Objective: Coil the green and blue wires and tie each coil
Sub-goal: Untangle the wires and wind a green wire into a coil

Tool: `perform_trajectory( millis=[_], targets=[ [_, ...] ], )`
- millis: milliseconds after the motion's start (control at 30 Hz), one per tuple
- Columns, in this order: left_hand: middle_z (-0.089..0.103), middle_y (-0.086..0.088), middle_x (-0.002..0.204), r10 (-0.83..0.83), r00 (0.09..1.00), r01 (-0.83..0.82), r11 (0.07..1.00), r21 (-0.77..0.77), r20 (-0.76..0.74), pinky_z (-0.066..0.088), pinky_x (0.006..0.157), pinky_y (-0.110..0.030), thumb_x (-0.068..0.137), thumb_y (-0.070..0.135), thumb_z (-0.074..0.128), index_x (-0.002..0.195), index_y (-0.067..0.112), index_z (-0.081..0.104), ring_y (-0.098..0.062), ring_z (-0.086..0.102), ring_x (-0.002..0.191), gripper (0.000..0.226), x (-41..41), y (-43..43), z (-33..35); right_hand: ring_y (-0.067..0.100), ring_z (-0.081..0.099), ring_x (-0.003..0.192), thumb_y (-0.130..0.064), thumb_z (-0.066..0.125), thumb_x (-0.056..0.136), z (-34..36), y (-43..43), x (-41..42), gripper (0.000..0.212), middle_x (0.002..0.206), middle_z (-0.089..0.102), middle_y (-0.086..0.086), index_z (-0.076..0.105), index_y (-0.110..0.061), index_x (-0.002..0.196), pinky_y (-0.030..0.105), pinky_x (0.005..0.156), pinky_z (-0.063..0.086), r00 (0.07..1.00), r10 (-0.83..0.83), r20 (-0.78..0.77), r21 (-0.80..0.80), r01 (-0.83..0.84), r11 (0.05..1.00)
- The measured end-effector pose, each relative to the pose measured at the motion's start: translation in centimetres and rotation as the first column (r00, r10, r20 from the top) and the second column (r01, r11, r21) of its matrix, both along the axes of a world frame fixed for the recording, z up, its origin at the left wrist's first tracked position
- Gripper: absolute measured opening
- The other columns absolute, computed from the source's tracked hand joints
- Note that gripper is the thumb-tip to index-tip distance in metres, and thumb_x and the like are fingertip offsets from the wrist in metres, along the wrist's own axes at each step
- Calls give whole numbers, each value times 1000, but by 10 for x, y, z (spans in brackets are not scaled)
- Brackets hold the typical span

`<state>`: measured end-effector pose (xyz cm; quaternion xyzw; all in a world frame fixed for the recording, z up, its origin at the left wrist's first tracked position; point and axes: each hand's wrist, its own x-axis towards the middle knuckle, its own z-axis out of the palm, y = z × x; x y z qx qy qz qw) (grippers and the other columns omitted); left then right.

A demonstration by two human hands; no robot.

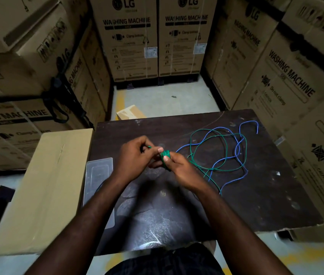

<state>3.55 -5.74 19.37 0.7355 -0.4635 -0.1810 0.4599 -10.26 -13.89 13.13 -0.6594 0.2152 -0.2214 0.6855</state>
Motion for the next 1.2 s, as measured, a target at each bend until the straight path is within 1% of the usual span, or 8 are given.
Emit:
perform_trajectory(
  millis=[100, 300, 467, 600, 767, 867, 1067, 1200],
  targets=[
    [57, -1, 58, -35, 997, 34, 999, -12, -67, 40, 54, -26, 73, 34, 75, 67, 17, 64, -6, 47, 55, 22, 5, -3, -3, 10, 64, 88, -29, 45, 93, 5, 5, -1, 35, 86, 73, 0, 60, 2, 101, 19, 86, 44, 996, 85, 28, 67, -87, 994],
    [64, 0, 66, -108, 983, 121, 989, 79, -150, 42, 59, -26, 88, 17, 67, 75, 14, 67, -5, 52, 60, 13, 12, -4, -7, 17, 65, 71, -19, 45, 93, 11, 11, -3, 20, 67, 69, 3, 59, -5, 91, 24, 77, 50, 997, 65, 51, 157, -72, 985],
    [64, -1, 76, -175, 922, 217, 972, 88, -346, 39, 53, -7, 92, 9, 60, 92, 2, 68, 5, 53, 59, 10, 10, 0, -4, 21, 64, 62, -19, 43, 89, 18, 16, -3, 23, 51, 59, 5, 58, -5, 79, 23, 64, 48, 999, 21, 36, 214, -28, 976],
    [64, 5, 77, -163, 895, 219, 972, 90, -414, 40, 54, -9, 89, 9, 64, 90, 10, 66, 5, 53, 64, 3, 10, 5, -13, 25, 59, 56, -17, 41, 85, 25, 16, -3, 22, 50, 62, 5, 55, -5, 73, 20, 56, 44, 998, 46, 31, 210, -52, 976],
    [69, -8, 81, -166, 935, 183, 983, 24, -312, 49, 71, -20, 83, 2, 69, 82, 6, 68, -10, 61, 75, 5, 8, 7, -18, 31, 52, 58, -16, 41, 84, 25, 13, -5, 21, 55, 65, 9, 53, -4, 71, 22, 53, 43, 998, 50, 40, 229, -58, 972],
    [69, -16, 78, -174, 943, 173, 985, -30, -284, 50, 65, -20, 81, -3, 69, 84, -1, 70, -11, 60, 67, 4, 3, 8, -15, 37, 53, 65, -14, 41, 84, 23, 12, -6, 21, 52, 63, 8, 52, -3, 70, 22, 52, 42, 998, 39, 54, 245, -51, 968],
    [70, -12, 78, -176, 950, 153, 982, -107, -258, 51, 68, -17, 81, -7, 68, 93, -2, 69, -8, 63, 70, 12, -5, 11, -15, 19, 62, 51, -11, 39, 84, 27, 9, -9, 21, 67, 50, 33, 50, -2, 69, 14, 48, 39, 996, 6, 89, 270, -30, 962],
    [72, -3, 81, -148, 963, 121, 984, -130, -224, 50, 71, -15, 81, -2, 71, 88, 4, 71, -6, 65, 75, 9, -10, 14, -19, 27, 62, 52, -11, 42, 81, 22, 9, -8, 21, 48, 46, 16, 51, -4, 63, 25, 55, 45, 991, -36, 128, 364, -13, 931]
  ],
)
